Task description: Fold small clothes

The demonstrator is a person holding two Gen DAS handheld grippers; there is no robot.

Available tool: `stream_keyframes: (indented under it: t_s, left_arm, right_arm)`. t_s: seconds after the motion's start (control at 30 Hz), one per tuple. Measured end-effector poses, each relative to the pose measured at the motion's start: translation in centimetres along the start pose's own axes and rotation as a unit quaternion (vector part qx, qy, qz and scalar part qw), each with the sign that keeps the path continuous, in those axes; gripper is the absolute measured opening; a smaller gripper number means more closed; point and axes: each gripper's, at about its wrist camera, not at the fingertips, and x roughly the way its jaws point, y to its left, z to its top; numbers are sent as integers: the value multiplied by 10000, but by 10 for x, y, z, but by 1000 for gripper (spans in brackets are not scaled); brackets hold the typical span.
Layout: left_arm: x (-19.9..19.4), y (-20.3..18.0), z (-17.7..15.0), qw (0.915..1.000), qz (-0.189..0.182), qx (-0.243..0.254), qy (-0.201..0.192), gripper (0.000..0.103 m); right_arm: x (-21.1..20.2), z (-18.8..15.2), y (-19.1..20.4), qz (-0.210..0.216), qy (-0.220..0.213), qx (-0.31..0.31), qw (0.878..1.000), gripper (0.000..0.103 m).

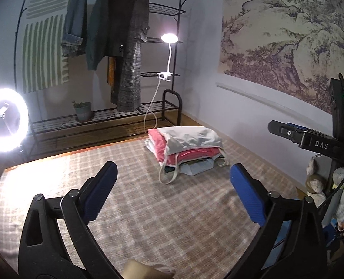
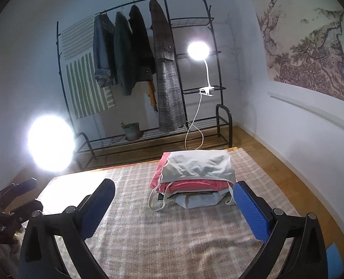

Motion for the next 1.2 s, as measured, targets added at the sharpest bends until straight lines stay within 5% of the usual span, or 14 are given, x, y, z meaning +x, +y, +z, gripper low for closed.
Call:
stream_keyframes:
  t_s: [1.2]
  left_arm:
    - [-6, 9, -9, 10000, 41, 54, -11, 103]
  right_arm:
    - [4, -20, 21, -119, 132, 16, 9998, 103]
